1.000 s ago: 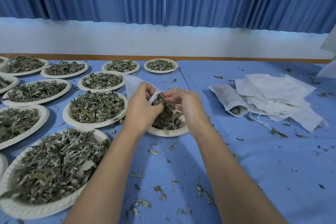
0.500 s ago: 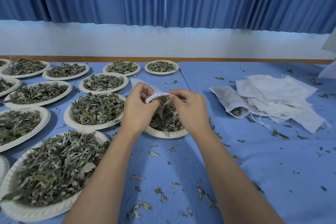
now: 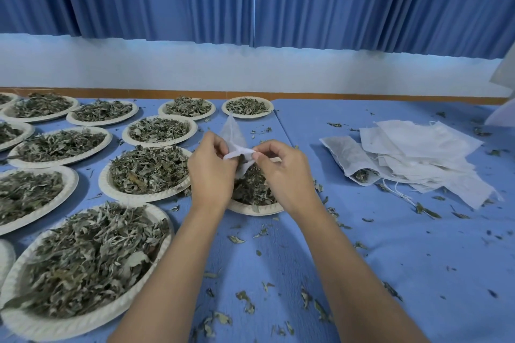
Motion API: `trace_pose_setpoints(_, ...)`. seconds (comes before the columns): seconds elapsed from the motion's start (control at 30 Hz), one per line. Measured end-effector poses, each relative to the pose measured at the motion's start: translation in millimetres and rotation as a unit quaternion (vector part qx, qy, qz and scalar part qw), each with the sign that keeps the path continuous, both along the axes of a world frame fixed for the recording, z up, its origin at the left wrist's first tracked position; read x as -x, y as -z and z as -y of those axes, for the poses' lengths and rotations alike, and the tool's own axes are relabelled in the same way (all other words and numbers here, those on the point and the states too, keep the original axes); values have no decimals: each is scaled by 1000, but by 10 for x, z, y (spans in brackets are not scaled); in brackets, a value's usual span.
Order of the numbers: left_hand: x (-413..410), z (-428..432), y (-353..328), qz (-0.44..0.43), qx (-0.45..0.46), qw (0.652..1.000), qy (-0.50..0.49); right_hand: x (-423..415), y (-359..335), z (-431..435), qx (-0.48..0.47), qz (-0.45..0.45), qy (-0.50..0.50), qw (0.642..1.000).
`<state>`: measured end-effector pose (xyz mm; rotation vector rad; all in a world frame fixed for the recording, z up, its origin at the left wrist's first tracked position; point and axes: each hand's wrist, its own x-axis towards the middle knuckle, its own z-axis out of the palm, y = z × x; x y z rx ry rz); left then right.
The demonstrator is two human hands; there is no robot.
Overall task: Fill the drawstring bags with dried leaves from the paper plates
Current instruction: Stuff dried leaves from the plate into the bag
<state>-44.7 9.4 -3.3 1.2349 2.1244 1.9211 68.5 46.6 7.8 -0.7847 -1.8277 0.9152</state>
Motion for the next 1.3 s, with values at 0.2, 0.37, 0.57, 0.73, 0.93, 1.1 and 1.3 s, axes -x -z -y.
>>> trace_pose_setpoints(0.2,32,61,-5,84,-7,989,120,-38,-32,-49,68,-14,-16,997)
trace_pose_setpoints(0.37,63,83,-48,104,-30,993,43,-161,-128,-167,34,253,38,966)
trace_pose_setpoints(0.57,49,106,-85,162,-53,984,41,-100,-103,-101,11,473,3,881)
trace_pose_setpoints(0.73,52,130,-107,214,-79,973,35,-70,-38,-146,2,432,25,902)
trace_pose_setpoints(0.93,18,124,-150,241,-96,964,58,16,37,-153,8,276,106,955)
trace_pose_setpoints(1.1,19,142,-208,265,-129,953,68,31,94,-210,-86,327,104,935)
trace_pose_setpoints(1.3,24,152,-246,274,-143,947,85,176,267,-322,-26,416,-89,905)
